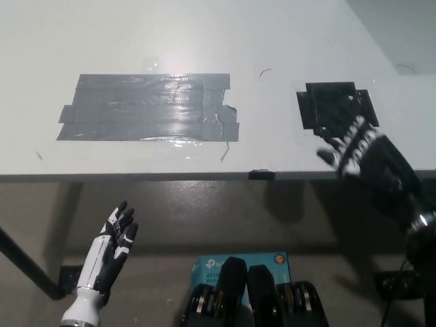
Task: An orange duster is kept infront of the robot in the middle of the table and the robot extends its right arm to grab the duster, picks it up and hands it to a person
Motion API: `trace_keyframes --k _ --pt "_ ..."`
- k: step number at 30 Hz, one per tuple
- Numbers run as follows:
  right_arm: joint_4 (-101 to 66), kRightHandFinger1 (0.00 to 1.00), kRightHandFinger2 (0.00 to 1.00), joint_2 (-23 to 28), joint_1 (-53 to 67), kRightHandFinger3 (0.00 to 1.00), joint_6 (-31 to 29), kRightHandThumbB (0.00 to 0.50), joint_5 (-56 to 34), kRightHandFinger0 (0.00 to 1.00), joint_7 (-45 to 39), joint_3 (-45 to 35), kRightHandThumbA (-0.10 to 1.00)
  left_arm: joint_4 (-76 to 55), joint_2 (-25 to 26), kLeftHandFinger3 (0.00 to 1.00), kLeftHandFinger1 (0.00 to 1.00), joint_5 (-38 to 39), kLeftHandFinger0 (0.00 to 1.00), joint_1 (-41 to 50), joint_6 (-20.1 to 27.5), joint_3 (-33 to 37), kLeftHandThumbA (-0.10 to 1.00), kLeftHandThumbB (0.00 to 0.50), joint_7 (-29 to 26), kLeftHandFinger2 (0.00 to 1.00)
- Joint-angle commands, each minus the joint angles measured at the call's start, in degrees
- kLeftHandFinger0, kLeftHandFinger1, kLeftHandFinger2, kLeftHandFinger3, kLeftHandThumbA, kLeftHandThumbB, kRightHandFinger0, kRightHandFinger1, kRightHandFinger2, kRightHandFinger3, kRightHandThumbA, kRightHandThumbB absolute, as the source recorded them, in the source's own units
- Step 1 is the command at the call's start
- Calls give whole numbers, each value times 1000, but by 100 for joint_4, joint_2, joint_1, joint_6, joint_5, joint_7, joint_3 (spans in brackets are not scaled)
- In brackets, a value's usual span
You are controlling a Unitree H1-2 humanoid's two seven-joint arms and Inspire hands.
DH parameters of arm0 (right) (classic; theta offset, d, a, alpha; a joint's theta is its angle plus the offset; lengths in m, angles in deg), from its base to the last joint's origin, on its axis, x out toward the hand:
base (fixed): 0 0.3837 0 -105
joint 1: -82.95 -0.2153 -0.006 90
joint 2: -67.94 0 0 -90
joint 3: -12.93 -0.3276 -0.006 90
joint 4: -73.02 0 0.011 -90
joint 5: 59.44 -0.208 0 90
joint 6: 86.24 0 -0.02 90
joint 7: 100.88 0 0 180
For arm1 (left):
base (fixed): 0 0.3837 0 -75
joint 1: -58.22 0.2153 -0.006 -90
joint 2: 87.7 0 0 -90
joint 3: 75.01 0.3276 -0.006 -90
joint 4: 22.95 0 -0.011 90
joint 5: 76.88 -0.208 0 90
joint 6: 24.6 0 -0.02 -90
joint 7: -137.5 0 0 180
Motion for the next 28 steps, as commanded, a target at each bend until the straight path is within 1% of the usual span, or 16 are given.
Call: trace_keyframes --k 1,2,4,6,7,8,9,13,14,16,20,22,23,25,26,28 --pt "-1466 1000 1000 169 1067 1000 -2385 274 2043 1000 366 570 943 -30 140 1000 1000 44 950 -300 105 -67 804 100 9 1000" --pt "-1359 1000 1000 156 1090 1000 -2455 272 2088 1000 414 596 941 -25 139 1000 1000 49 950 -301 112 -69 803 100 10 1000" --pt "-802 1000 1000 111 1190 1000 -2799 254 2293 1000 632 653 933 4 121 1000 1000 58 959 -305 123 -53 795 102 21 1000" --pt "-648 1000 1000 114 1204 1000 -2869 244 2372 1000 705 674 933 7 114 1000 1000 44 953 -306 122 -46 793 108 15 1000" --pt "-115 1000 1000 133 1130 1000 -2968 241 2506 1000 858 761 907 -15 116 1000 1000 11 945 -299 101 -50 789 99 -10 1000" --pt "25 1000 1000 139 1107 1000 -2996 241 2541 1000 898 786 905 -21 117 1000 1000 3 944 -298 95 -52 789 99 -16 1000" --pt "228 1000 1000 174 1056 1000 -2991 252 2628 1000 955 839 883 -2 123 1000 1000 14 942 -301 124 -60 784 92 -17 1000" --pt "501 1000 1000 257 1022 1000 -2983 244 2664 1000 973 895 872 24 116 1000 1000 11 942 -315 123 -52 775 89 -12 1000" --pt "584 1000 1000 269 1021 1000 -3004 244 2675 1000 991 915 869 9 118 1000 1000 29 947 -310 101 -55 746 85 2 1000" --pt "697 1000 1000 290 1011 1000 -2983 234 2634 1000 968 937 845 16 121 1000 1000 27 938 -311 89 -57 684 96 0 1000" --pt "767 1000 1000 349 1017 1000 -2997 220 2690 1000 961 993 827 10 116 1000 1000 0 934 -295 81 -47 664 99 -9 1000" --pt "796 1000 1000 375 1009 1000 -2979 224 2726 1000 961 1020 830 5 115 1000 1000 5 931 -293 92 -46 657 92 -5 1000" --pt "791 1000 1000 387 1015 1000 -2956 213 2742 1000 960 1045 823 -30 115 1000 1000 13 932 -271 67 -49 655 83 0 1000" --pt "777 1000 1000 403 1019 1000 -2946 211 2734 1000 955 1061 816 -58 111 1000 1000 15 936 -256 34 -47 655 80 1 1000" --pt "758 1000 1000 412 1045 1000 -2947 211 2734 1000 955 1072 807 -57 106 1000 1000 26 941 -231 51 -44 658 68 7 1000" --pt "734 1000 1000 426 1079 1000 -2950 210 2749 1000 957 1088 805 -61 102 1000 1000 43 948 -197 73 -40 665 67 18 1000"
